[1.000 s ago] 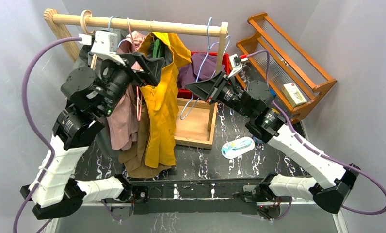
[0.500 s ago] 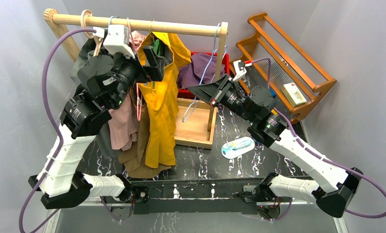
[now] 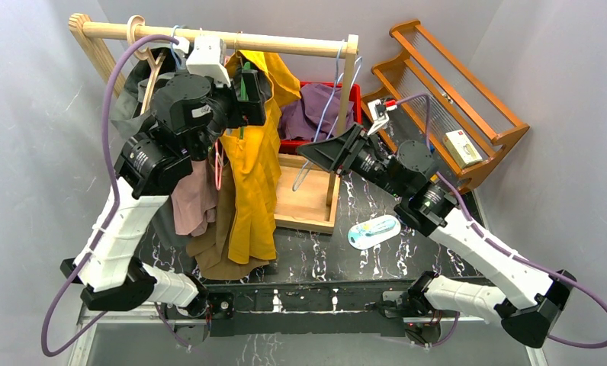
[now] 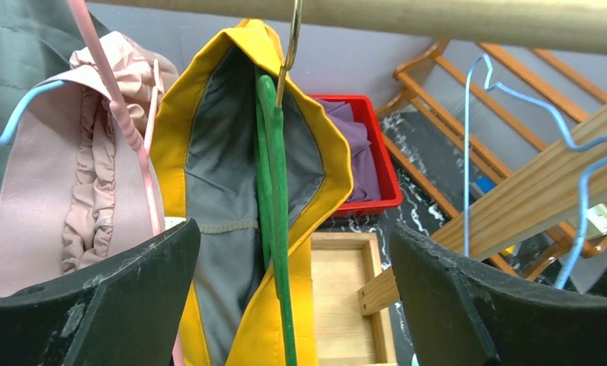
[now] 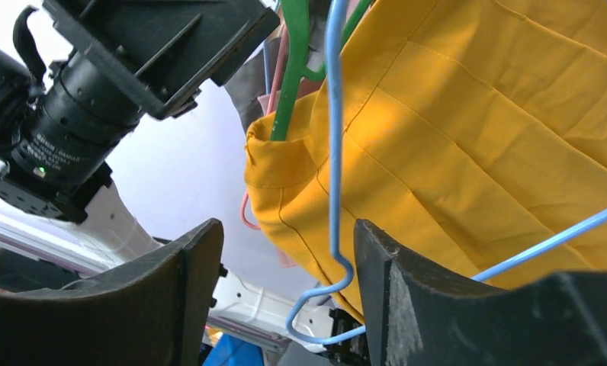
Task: Remove the skirt from the hanger
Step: Place the hanger at the clothesline, then pick up the hanger from the clothesline.
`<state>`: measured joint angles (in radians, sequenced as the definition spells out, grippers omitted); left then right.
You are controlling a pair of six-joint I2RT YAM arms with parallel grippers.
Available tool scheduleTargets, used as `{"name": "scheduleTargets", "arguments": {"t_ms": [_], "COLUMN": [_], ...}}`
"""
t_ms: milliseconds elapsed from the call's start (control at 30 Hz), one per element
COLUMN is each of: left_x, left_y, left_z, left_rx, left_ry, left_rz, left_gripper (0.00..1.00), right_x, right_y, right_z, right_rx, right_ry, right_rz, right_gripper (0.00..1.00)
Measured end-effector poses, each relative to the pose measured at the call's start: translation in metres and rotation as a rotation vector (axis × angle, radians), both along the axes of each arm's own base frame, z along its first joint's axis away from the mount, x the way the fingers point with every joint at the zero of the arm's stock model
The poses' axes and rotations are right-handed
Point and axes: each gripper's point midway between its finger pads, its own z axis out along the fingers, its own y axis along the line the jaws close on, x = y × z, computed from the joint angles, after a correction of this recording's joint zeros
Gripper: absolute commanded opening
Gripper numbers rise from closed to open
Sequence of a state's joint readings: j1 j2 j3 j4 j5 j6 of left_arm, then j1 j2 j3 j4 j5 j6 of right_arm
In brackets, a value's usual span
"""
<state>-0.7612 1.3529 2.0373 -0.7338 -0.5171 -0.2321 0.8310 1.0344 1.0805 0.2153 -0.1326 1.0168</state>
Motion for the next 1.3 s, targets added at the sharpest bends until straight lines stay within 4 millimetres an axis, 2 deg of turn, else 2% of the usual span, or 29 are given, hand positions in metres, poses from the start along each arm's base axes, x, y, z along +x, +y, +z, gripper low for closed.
{"name": "scheduleTargets", "arguments": {"t_ms": [100,167,200,300,433,667,767,867,1167,1300], "left_x": [0.002,0.003,0.004,0.008,0.015,0.028,0.03,0.031,0.039,0.043], "left_y": [0.002,0.002,0.002,0.002,-0.001,-0.004,-0.002,0.001,0.005,0.005], "left_z": [-0.007,-0.01,-0.008,-0.006,-0.014,-0.029,-0.034,-0.033,-0.037,-0.037], "left_rx": [0.021,0.03,0.028,0.023,0.034,0.079,0.099,0.112,0.174,0.192], "left_ry": [0.022,0.037,0.039,0.045,0.065,0.093,0.098,0.092,0.084,0.079], "left_rz": [0.018,0.027,0.033,0.054,0.079,0.121,0.135,0.152,0.187,0.191], "left_gripper": [0.87,0.84,0.82,0.78,0.77,0.76,0.69,0.63,0.56,0.52], "right_x": [-0.005,-0.007,-0.008,-0.013,-0.019,-0.025,-0.026,-0.026,-0.029,-0.024], "right_y": [-0.005,-0.007,-0.008,-0.012,-0.017,-0.023,-0.027,-0.035,-0.062,-0.069], "right_z": [-0.002,-0.001,0.001,0.011,0.018,-0.004,-0.014,-0.015,-0.004,-0.01], "right_rx": [-0.043,-0.079,-0.096,-0.136,-0.183,-0.304,-0.36,-0.397,-0.463,-0.506], "right_ry": [-0.039,-0.063,-0.079,-0.135,-0.2,-0.213,-0.203,-0.214,-0.284,-0.288], "right_rz": [-0.001,-0.001,0.001,0.003,0.013,0.038,0.038,0.019,-0.063,-0.099], "right_gripper": [0.86,0.97,0.98,0.98,0.98,0.98,0.98,0.98,0.98,0.98]}}
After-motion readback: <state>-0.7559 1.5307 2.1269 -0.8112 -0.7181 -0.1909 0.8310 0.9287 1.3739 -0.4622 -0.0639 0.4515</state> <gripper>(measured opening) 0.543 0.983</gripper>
